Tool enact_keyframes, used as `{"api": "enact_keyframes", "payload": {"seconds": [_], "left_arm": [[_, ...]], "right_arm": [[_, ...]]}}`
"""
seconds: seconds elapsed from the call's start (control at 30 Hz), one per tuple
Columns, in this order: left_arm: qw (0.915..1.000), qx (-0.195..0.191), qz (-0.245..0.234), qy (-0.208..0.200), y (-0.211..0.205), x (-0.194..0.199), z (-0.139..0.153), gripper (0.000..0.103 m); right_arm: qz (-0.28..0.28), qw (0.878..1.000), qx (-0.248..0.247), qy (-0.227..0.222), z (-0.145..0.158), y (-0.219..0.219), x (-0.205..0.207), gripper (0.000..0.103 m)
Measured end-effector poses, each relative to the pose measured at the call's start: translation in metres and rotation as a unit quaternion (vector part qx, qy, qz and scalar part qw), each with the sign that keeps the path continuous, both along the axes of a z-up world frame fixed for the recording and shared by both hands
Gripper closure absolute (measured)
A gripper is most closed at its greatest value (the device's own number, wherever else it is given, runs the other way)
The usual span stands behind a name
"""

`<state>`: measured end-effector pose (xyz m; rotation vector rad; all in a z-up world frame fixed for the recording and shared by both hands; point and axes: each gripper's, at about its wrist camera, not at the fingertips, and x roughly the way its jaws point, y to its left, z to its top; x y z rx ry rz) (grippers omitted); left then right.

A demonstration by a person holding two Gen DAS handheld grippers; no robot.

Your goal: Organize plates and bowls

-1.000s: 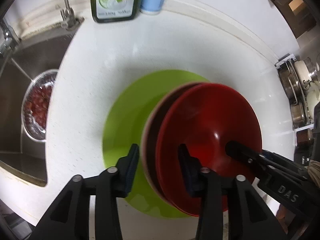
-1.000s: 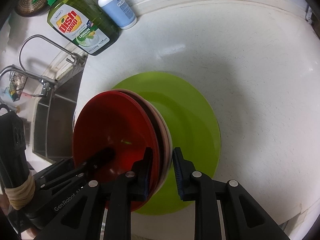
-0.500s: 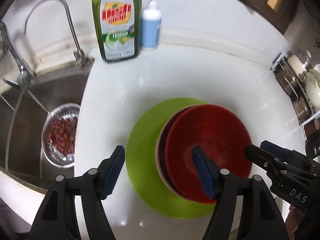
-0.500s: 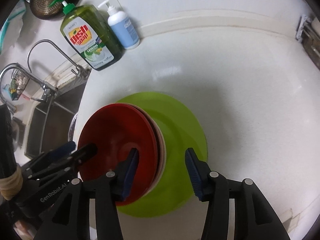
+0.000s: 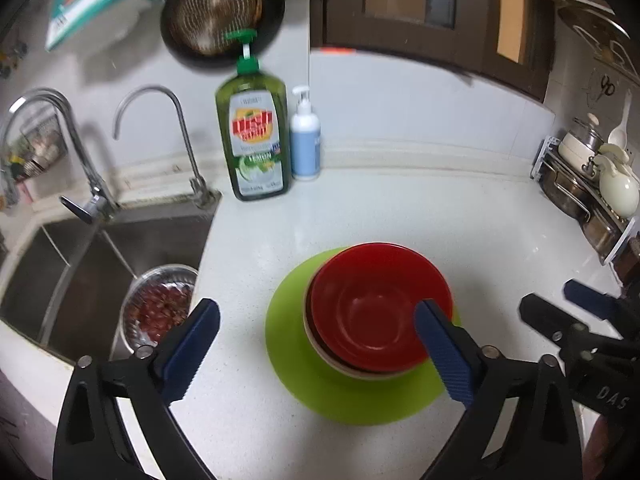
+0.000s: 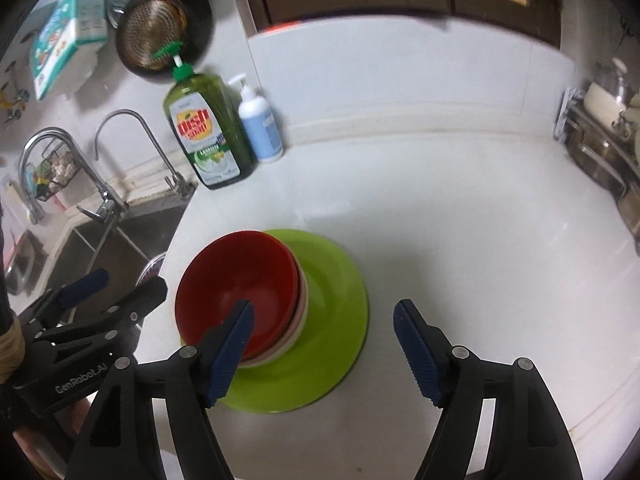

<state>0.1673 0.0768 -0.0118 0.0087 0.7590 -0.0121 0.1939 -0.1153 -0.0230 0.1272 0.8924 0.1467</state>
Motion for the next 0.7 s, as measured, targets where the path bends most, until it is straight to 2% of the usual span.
{"api": "enact_keyframes", "payload": {"seconds": [0.1,0.23,0.33,0.7], "left_arm": [[0.9996,0.011,0.009,-0.024,-0.009,-0.024,0.004,0.000],[0.9988,0.001,0.017,-0.046,-0.019,-0.053,0.010,0.000],[0.9977,0.002,0.021,-0.065,-0.029,-0.078,0.014,0.000],[0.9943,0.029,0.039,-0.095,-0.057,-0.168,0.024,0.000]], "right_arm": [[-0.004,0.999,-0.011,-0.040,0.010,-0.010,-0.023,0.023],[-0.008,0.996,-0.027,-0.090,0.020,-0.020,-0.054,0.017],[-0.008,0.993,-0.030,-0.113,0.026,-0.030,-0.079,0.016],[0.000,0.987,-0.037,-0.158,0.036,-0.055,-0.162,0.016]]}}
